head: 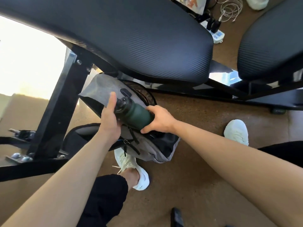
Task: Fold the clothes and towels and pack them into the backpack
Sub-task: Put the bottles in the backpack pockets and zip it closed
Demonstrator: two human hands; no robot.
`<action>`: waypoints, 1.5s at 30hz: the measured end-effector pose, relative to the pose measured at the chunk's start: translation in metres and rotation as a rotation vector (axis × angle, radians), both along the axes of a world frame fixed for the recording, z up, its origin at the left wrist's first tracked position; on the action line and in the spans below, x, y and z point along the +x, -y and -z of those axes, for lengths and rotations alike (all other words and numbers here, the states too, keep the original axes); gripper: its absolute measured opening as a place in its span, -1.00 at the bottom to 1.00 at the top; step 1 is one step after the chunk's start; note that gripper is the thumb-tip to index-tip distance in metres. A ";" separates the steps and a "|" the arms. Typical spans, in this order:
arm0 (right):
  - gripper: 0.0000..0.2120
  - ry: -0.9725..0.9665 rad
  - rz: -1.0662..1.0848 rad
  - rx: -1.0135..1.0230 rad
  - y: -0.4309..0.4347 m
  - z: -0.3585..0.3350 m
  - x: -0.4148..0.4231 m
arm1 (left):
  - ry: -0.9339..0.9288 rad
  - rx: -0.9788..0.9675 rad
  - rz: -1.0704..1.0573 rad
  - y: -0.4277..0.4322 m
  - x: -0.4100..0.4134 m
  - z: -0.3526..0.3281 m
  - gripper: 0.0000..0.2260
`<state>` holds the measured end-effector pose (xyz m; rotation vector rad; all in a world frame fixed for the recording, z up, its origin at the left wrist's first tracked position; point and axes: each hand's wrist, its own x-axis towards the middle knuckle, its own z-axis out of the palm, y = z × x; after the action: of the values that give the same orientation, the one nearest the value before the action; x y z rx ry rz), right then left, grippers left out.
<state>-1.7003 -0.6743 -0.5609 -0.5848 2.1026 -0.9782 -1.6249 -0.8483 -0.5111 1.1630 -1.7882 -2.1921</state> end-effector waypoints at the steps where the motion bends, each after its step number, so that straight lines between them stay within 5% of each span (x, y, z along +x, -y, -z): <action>1: -0.19 0.079 0.017 -0.057 -0.004 0.002 -0.004 | 0.007 0.076 -0.056 -0.003 -0.003 -0.001 -0.40; 6: -0.30 0.409 0.273 -0.321 -0.023 0.002 -0.016 | 0.075 -0.013 -0.261 -0.006 -0.011 0.003 -0.77; 10: -0.26 0.362 0.229 -0.258 -0.046 0.002 -0.037 | 0.098 -0.091 -0.284 -0.001 -0.010 0.010 -0.77; 12: -0.20 0.452 0.151 -0.238 -0.065 -0.001 -0.048 | 0.099 -0.091 -0.296 0.000 -0.010 0.010 -0.75; 17: -0.40 0.740 -0.010 -0.206 -0.094 -0.015 -0.056 | 0.099 -0.083 -0.323 0.006 -0.012 0.007 -0.70; 19: -0.32 0.588 -0.173 -0.065 -0.088 -0.016 -0.056 | 0.106 -0.081 -0.319 0.007 -0.011 0.007 -0.71; 23: -0.21 -0.117 -0.771 0.349 -0.057 -0.023 -0.039 | 0.085 -0.040 -0.268 0.010 -0.011 0.004 -0.80; 26: -0.19 -0.510 -1.035 0.474 -0.047 -0.026 -0.025 | 0.074 -0.027 -0.216 0.016 -0.011 0.001 -0.77; 39: -0.12 -0.903 -1.414 0.611 -0.003 -0.031 -0.012 | 0.087 -0.059 -0.114 0.019 -0.010 -0.001 -0.70; 45: -0.16 -0.854 -1.452 0.598 -0.003 -0.030 -0.002 | 0.052 -0.063 -0.100 0.016 -0.007 0.000 -0.70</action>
<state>-1.7022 -0.6717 -0.5313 -1.9493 1.6663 0.8039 -1.6315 -0.8644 -0.5114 1.2770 -1.7636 -2.0549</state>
